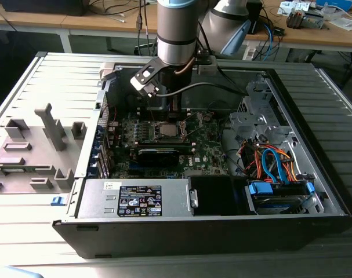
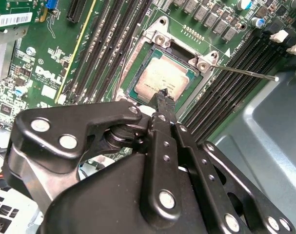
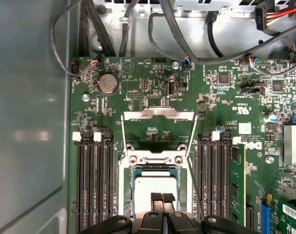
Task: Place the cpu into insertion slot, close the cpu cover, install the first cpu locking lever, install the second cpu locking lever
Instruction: 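Place the cpu into insertion slot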
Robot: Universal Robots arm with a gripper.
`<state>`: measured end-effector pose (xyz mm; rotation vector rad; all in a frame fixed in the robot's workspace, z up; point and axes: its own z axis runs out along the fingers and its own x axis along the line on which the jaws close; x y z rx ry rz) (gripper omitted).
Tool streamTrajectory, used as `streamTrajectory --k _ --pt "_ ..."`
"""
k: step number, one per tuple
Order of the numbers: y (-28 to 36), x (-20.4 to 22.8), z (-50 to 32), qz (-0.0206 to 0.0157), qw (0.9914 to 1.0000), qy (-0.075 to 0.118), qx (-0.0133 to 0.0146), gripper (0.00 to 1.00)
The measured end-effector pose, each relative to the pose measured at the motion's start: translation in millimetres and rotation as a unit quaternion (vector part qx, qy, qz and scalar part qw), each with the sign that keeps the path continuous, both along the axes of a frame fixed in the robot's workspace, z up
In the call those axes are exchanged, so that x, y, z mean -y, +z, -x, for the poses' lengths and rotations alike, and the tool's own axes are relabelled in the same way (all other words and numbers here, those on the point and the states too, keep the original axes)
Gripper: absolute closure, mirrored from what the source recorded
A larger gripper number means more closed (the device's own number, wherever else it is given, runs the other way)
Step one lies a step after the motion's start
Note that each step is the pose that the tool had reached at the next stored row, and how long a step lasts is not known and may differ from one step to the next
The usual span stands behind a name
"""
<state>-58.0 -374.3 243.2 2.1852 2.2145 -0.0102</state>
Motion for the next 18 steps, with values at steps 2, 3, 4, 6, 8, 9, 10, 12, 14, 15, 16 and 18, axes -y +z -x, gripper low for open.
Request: streamTrajectory --k 2,3,4,6,8,9,10,12,14,15,16,18 --pt "0.5 0.0 0.0 0.0000 1.00000 0.000 0.0000 0.89" --pt "1.1 0.0 0.0 0.0001 1.00000 0.000 0.0000 0.89" --pt "1.6 0.1 0.0 0.0001 1.00000 0.000 0.0000 0.89" --pt "2.1 0.0 0.0 0.0000 1.00000 0.000 0.0000 0.89" --pt "2.8 0.0 0.0 0.0001 1.00000 0.000 0.0000 0.89" --pt "3.2 0.0 0.0 0.0000 1.00000 0.000 0.0000 0.89" --pt "4.0 0.1 0.0 0.0001 1.00000 0.000 -0.0001 0.89" --pt "6.1 0.0 0.0 0.0001 1.00000 0.000 0.0000 0.89" --pt "8.1 0.0 0.0 0.0000 1.00000 0.000 0.0000 0.89" --pt "9.6 0.0 0.0 0.0000 1.00000 0.000 0.0000 0.89" --pt "10.5 0.0 0.0 0.0000 1.00000 0.000 0.0000 0.89" --pt "11.1 0.0 0.0 -0.0001 1.00000 0.000 0.0000 0.89"
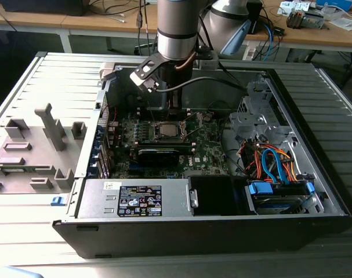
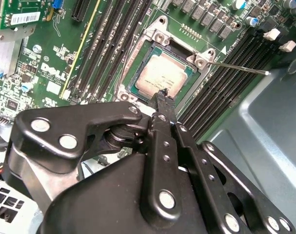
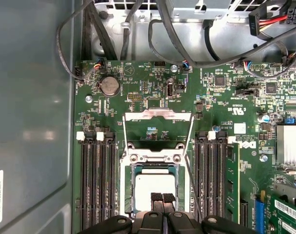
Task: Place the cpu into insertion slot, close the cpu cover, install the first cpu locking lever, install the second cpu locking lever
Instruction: 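Place the cpu into insertion slot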
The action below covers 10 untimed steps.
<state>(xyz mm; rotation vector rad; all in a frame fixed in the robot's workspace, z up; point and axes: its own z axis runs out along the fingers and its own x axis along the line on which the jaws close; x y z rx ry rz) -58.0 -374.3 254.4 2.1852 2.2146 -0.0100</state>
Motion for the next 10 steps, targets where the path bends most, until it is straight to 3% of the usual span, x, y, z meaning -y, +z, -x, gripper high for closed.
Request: streamTrajectory --k 10 --pt "1.6 0.0 0.0 0.0002 1.00000 0.000 -0.0001 0.89"
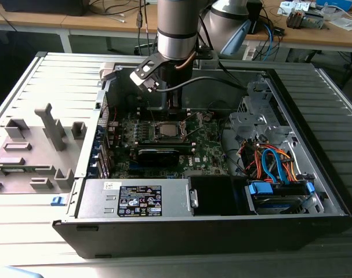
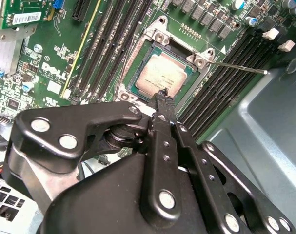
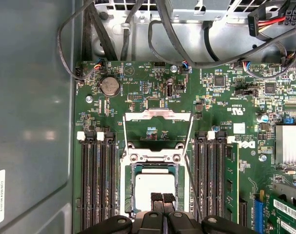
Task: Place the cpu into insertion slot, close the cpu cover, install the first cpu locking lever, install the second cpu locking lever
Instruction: 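Place the cpu into insertion slot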
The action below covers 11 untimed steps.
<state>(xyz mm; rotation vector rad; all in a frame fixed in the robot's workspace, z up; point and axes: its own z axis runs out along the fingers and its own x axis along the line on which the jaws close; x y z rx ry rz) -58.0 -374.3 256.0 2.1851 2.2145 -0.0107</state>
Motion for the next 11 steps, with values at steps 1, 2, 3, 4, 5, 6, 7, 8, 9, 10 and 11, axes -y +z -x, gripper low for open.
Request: streamTrajectory --k 1,2,3,4,5,6,7,8,9,10,11 --pt "0.5 0.0 0.0 -0.0001 1.00000 0.000 0.0000 0.89" --pt "0.8 0.0 0.0 -0.0001 1.00000 0.000 0.0000 0.89" --pt "1.3 0.0 0.0 0.0000 1.00000 0.000 0.0001 0.89" --pt "1.9 0.0 0.0 -0.0001 1.00000 0.000 0.0000 0.89" --pt "2.8 0.0 0.0 -0.0001 1.00000 0.000 0.0000 0.89" --pt "3.7 0.0 0.0 -0.0001 1.00000 0.000 0.0001 0.89" --pt "4.6 0.0 0.0 -0.0001 1.00000 0.000 0.0001 0.89" --pt "5.6 0.0 0.0 -0.0001 1.00000 0.000 0.0001 0.89" --pt "6.1 0.0 0.0 -0.0001 1.00000 0.000 0.0000 0.89" --pt "6.6 0.0 0.0 -0.0001 1.00000 0.000 0.0001 0.89" --pt "7.5 0.0 0.0 -0.0001 1.00000 0.000 0.0001 0.89"
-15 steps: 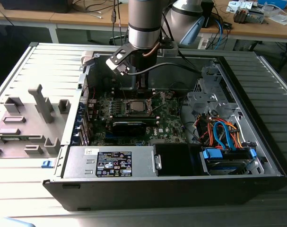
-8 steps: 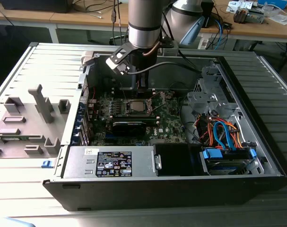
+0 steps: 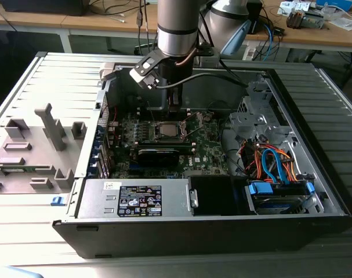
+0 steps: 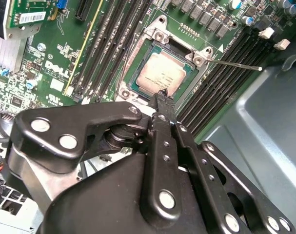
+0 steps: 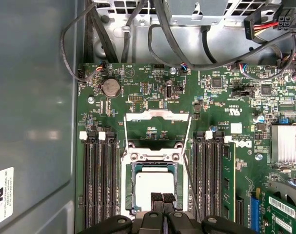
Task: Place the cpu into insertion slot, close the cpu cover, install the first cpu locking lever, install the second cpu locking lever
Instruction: 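Place the cpu into insertion slot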
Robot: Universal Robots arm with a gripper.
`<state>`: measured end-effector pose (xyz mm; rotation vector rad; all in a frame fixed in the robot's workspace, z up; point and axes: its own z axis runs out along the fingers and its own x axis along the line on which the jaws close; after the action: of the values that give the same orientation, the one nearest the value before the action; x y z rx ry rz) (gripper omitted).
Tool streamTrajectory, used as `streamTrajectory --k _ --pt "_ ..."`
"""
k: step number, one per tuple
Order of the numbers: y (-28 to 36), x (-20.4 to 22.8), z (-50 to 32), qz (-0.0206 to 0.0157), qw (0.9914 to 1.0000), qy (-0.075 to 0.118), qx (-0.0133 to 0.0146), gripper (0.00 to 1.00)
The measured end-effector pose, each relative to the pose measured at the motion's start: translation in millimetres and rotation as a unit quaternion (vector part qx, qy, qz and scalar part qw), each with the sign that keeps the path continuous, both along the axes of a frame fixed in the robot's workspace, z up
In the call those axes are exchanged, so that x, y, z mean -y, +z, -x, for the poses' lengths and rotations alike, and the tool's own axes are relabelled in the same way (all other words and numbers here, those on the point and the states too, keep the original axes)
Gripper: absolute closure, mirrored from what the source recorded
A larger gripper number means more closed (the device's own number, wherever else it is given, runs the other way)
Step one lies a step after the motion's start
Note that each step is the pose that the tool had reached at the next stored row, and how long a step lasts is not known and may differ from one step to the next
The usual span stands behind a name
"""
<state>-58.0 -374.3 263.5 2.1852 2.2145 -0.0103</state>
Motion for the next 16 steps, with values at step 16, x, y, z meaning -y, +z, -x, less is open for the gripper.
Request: streamTrajectory --k 16 --pt "11.4 0.0 0.0 0.0000 1.00000 0.000 0.0000 0.89"
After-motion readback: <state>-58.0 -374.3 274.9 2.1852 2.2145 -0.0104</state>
